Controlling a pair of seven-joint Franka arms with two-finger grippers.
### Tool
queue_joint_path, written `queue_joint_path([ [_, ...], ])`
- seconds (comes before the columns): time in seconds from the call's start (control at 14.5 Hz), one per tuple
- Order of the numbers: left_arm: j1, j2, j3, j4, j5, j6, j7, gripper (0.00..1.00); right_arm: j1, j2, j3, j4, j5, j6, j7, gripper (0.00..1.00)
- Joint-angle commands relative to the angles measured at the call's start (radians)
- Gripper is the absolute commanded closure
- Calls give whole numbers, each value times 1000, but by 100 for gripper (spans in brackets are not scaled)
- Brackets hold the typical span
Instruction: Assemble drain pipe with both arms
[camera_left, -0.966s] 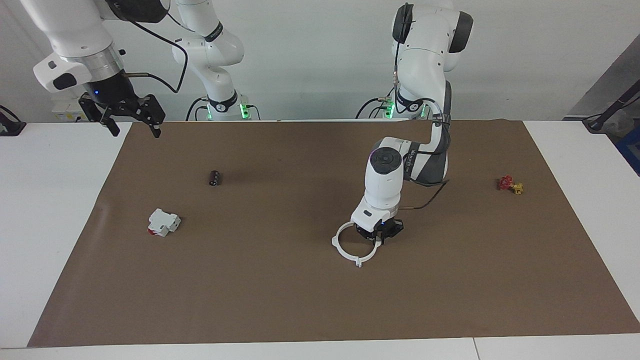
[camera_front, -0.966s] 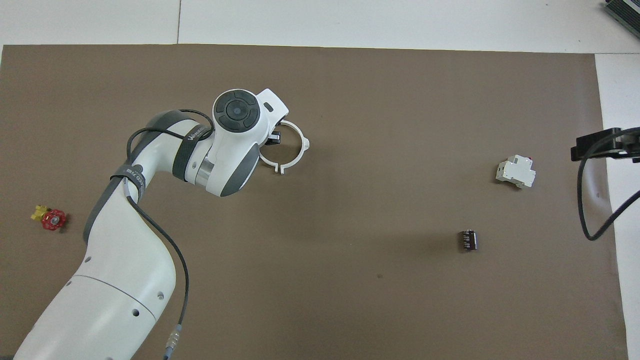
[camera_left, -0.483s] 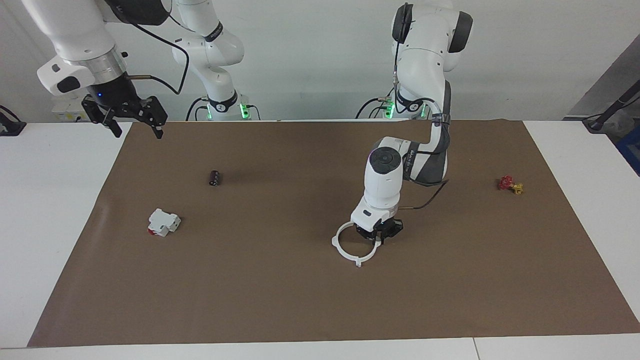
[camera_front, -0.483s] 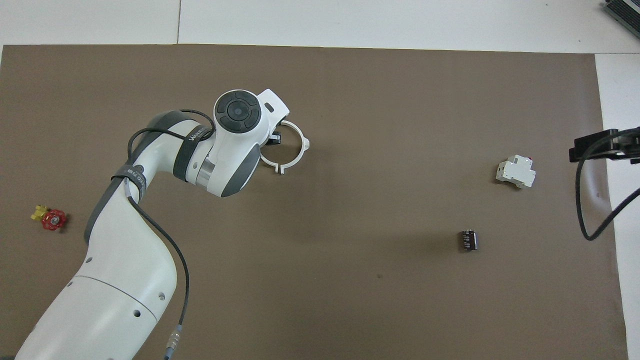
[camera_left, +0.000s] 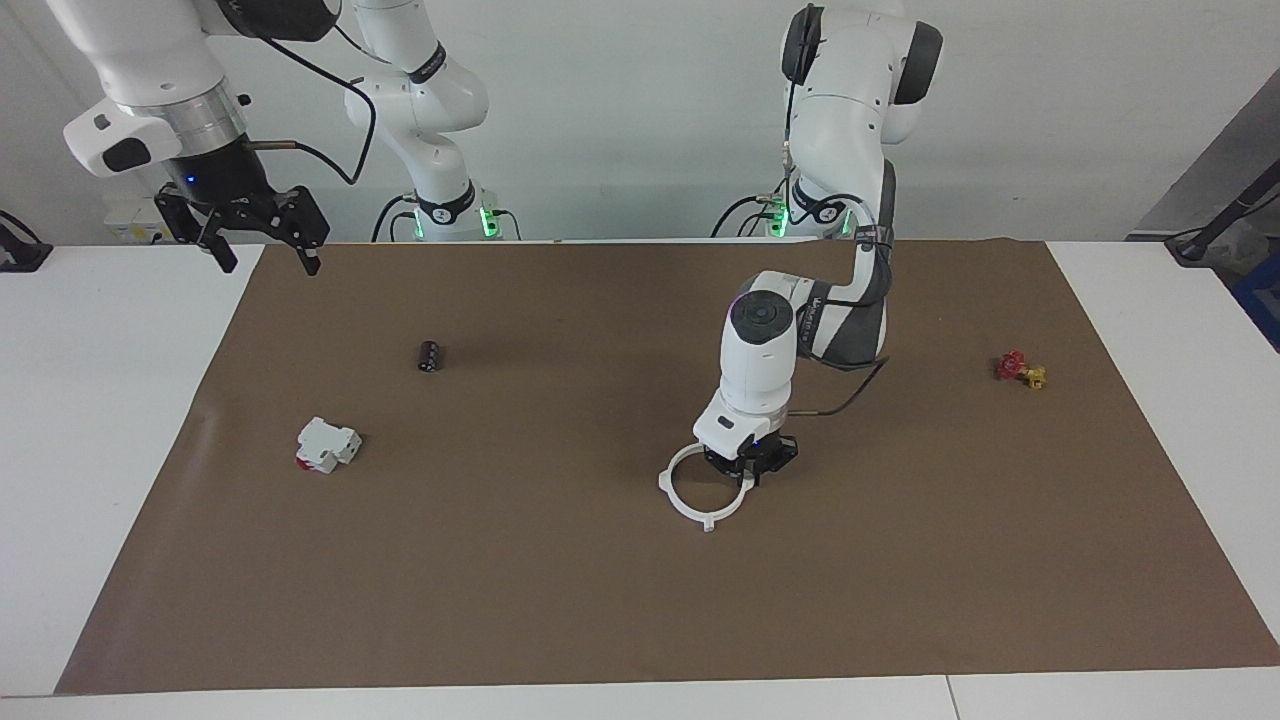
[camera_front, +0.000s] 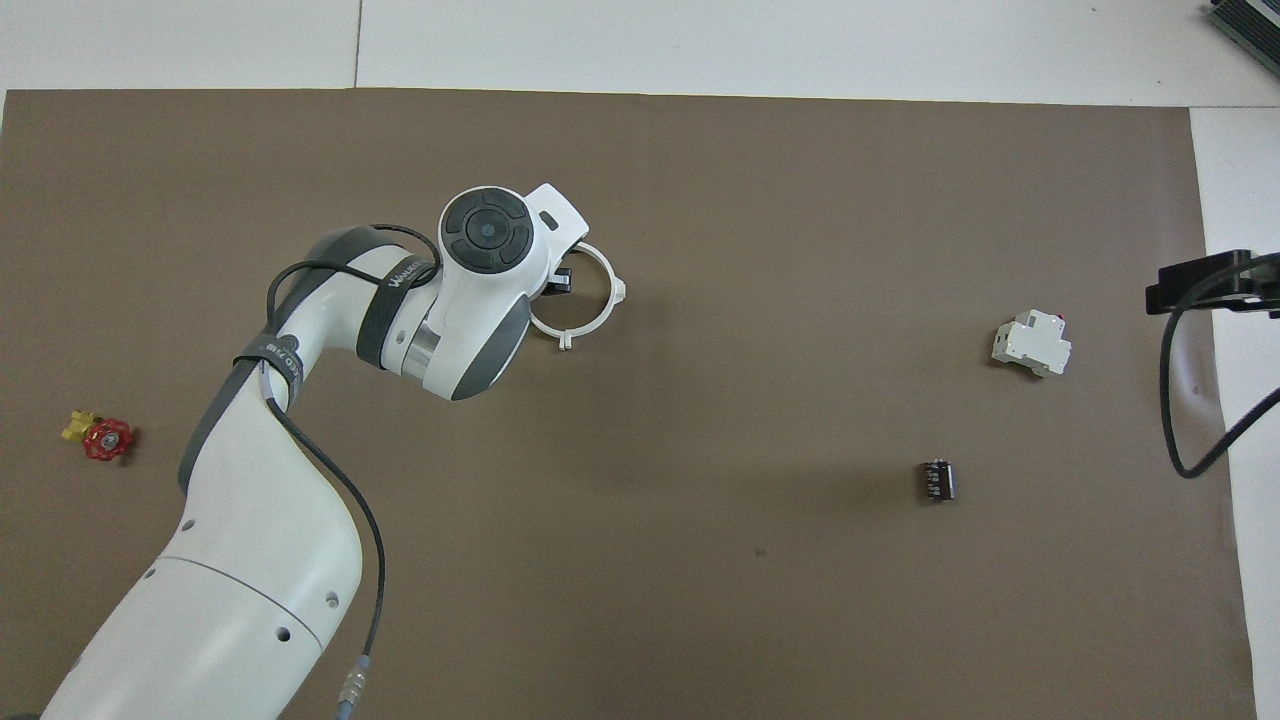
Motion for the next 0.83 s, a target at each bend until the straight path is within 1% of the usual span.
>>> queue_joint_path([
  [0.0, -46, 11, -16, -48, -61, 58, -52, 100, -6, -17, -7, -20, 86, 5, 28, 0],
  [0.34, -44, 14, -16, -50, -61, 101, -49, 100, 1, -26, -10, -43, 75, -4, 33, 0],
  [0.76, -44, 14, -16, -56, -59, 105, -43, 100, 0, -29, -10, -46, 69, -12, 33, 0],
])
